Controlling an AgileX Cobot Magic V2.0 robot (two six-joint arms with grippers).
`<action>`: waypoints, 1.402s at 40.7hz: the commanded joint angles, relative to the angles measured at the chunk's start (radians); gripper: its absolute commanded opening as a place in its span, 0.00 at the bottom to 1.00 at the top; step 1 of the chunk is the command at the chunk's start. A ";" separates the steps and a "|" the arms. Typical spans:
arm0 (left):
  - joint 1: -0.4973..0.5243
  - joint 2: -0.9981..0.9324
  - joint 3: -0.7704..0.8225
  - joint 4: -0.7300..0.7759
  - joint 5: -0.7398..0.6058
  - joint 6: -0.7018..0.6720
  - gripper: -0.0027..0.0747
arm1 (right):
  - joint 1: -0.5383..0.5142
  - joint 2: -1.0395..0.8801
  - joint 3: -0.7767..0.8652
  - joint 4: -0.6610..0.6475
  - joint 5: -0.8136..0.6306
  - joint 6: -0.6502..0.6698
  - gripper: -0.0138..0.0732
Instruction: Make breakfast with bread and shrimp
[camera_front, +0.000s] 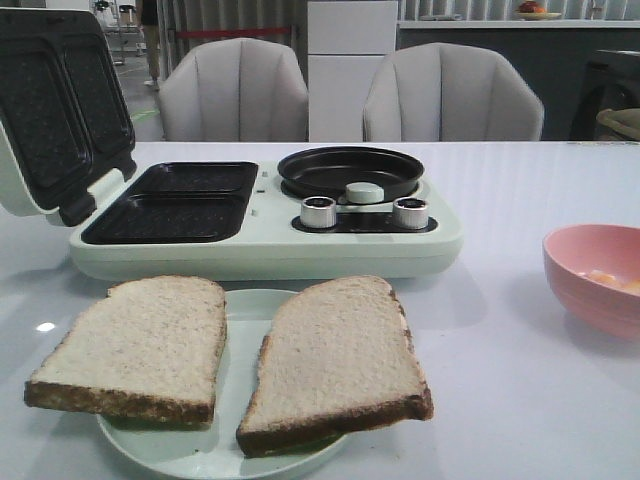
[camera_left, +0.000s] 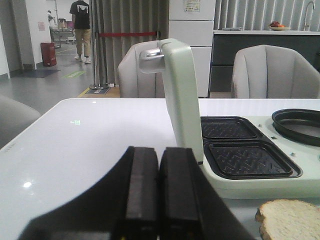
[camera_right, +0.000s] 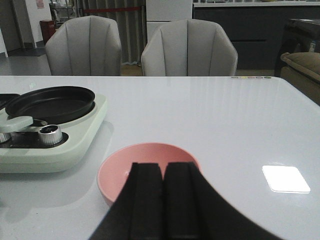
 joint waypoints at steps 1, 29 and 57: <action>0.003 -0.018 0.031 -0.012 -0.089 0.000 0.16 | 0.002 -0.020 -0.017 -0.003 -0.088 -0.002 0.17; -0.048 -0.018 0.031 -0.012 -0.089 0.000 0.16 | 0.002 -0.020 -0.017 -0.003 -0.088 -0.002 0.17; -0.048 0.007 -0.338 -0.018 -0.043 0.000 0.16 | 0.002 0.006 -0.321 0.005 0.097 -0.002 0.17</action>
